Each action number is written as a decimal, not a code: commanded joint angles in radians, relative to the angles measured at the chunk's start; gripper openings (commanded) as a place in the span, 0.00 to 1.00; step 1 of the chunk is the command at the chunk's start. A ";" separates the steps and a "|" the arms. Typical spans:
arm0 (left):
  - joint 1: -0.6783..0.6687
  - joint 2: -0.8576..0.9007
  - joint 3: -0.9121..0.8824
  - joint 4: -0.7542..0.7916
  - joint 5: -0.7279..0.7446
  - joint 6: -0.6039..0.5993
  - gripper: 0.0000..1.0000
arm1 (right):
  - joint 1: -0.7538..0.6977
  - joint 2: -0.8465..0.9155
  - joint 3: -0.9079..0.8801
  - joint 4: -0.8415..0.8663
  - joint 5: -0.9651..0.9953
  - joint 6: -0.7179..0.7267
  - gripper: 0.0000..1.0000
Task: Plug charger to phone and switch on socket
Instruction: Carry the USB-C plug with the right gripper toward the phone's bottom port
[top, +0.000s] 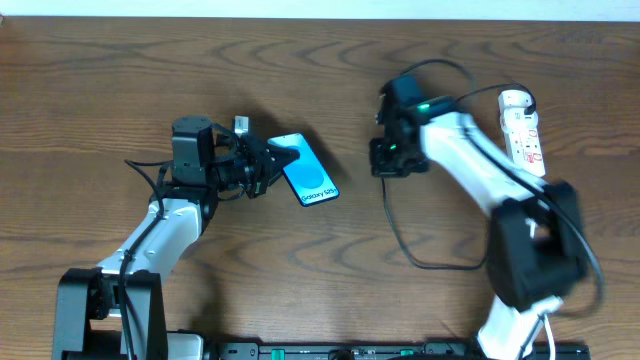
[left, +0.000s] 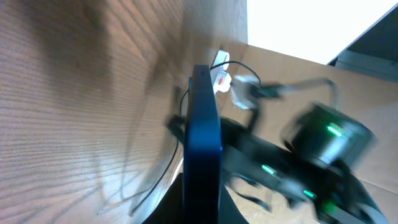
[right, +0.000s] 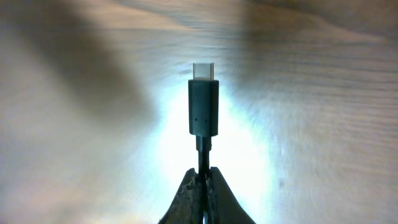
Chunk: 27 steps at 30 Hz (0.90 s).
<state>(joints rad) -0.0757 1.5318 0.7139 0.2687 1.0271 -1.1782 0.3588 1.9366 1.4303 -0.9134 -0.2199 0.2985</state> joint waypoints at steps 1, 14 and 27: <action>0.000 -0.009 0.016 0.077 0.040 -0.008 0.07 | -0.068 -0.182 0.008 -0.094 -0.213 -0.246 0.01; 0.000 0.055 0.018 0.296 0.096 -0.010 0.07 | -0.072 -0.612 -0.216 -0.227 -0.356 -0.418 0.01; -0.023 0.110 0.018 0.430 0.072 -0.050 0.07 | 0.238 -0.738 -0.578 0.215 -0.177 -0.055 0.01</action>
<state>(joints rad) -0.0841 1.6444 0.7147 0.6853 1.0931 -1.2304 0.5354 1.1976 0.8604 -0.7372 -0.5003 0.1093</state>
